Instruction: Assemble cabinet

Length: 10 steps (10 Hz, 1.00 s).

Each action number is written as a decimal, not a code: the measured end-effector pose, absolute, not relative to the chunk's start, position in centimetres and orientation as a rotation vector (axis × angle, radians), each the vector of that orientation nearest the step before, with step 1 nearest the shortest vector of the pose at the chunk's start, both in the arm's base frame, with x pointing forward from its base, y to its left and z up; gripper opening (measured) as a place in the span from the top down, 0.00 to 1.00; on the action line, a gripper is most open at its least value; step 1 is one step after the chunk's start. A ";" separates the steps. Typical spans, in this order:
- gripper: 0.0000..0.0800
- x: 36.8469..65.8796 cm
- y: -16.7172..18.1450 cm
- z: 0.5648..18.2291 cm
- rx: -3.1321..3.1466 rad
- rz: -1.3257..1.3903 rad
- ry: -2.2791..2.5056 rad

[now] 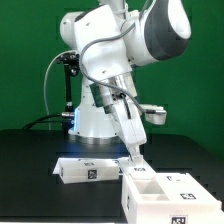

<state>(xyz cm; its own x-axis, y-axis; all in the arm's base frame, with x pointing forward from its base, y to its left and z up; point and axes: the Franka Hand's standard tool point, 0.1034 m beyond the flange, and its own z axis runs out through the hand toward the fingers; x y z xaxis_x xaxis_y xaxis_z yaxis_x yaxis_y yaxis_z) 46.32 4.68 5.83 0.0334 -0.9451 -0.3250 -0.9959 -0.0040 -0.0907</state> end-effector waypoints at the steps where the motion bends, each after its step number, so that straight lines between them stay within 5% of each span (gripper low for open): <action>1: 0.92 46.3 4.6 5.8 -2.031 0.244 1.981; 10: 0.92 46.4 4.9 6.1 -2.090 0.239 1.957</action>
Offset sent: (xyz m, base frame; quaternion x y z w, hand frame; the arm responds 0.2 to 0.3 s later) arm 0.0000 0.0000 0.0000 0.0000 0.0000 0.0000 1.0000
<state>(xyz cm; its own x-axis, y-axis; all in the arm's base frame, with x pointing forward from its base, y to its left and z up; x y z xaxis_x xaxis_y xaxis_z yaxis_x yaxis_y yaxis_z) 46.44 4.92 6.14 0.0753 -0.9511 -0.2996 -0.9952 -0.0530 -0.0821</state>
